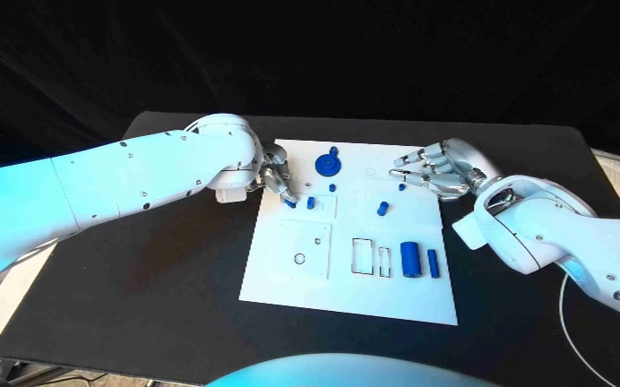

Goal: Assemble the parts on the task board

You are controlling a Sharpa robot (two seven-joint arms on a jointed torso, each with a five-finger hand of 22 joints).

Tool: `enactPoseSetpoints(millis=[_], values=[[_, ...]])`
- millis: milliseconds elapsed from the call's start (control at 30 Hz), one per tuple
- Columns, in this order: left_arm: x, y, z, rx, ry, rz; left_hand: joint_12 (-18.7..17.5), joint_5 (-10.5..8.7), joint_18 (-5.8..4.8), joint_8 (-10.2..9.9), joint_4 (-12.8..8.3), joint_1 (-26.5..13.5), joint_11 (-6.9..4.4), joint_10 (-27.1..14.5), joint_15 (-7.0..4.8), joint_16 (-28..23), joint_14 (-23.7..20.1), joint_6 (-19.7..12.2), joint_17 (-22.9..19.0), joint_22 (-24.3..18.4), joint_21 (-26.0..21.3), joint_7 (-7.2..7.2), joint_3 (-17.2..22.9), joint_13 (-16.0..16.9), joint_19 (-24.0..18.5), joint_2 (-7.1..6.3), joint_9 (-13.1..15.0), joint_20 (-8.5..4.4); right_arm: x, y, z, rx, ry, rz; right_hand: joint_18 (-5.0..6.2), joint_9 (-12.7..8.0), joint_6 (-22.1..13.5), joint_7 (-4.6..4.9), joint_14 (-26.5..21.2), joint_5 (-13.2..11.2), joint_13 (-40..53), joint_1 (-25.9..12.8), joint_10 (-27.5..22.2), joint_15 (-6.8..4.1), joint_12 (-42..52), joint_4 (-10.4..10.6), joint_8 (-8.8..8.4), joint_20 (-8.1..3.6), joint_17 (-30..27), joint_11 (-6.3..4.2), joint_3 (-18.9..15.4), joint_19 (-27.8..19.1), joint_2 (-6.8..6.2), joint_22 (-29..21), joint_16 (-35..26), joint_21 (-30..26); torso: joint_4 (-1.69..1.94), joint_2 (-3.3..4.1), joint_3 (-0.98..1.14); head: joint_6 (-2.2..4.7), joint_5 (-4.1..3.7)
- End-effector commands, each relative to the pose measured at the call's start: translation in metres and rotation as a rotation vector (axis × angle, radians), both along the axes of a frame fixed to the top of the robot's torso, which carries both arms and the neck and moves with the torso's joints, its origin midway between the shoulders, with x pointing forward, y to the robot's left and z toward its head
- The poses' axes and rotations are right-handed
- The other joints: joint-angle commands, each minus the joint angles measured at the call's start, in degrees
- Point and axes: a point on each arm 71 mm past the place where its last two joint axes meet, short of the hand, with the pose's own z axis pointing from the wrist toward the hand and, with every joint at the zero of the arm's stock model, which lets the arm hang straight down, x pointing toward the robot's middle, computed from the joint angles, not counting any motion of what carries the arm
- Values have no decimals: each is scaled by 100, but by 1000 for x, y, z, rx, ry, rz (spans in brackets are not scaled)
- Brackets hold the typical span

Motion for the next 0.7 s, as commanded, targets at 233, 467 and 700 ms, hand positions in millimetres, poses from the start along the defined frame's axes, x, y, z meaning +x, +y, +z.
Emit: enactPoseSetpoints(millis=[233,467,700], values=[[-5,-6,-9,20,54,-19,121,14,-60,2,-483,-349,-61,104,-68,18,602,183,1510,935,83,-131,254,142,261,-9,-20,-53,-1,1,0,1,-3,15,91,9,9,-10,205,32,0,4,-15,-2,6,14,25,-10,5,9,-29,-34,57,-7,-31,-31,5,-1,1,-10,-20],[-5,-7,-9,16,47,-13,152,15,-65,-12,-435,-461,-73,124,-79,18,602,232,1510,952,99,-146,122,187,271,10,-32,-66,-1,1,0,3,-3,14,94,9,9,-11,202,39,-11,5,-20,-3,-7,18,25,-11,-14,8,-35,-43,63,-22,-44,-40,6,-3,0,-10,-23],[-4,-8,-9,13,37,-1,183,18,-71,-21,-392,-531,-80,142,-85,18,602,264,1510,971,120,-153,50,229,283,51,-40,-72,-1,1,0,4,-3,14,94,9,9,-11,202,39,-11,5,-20,-3,-7,18,25,-11,-14,8,-35,-43,63,-22,-44,-40,4,0,-2,-19,-25]])
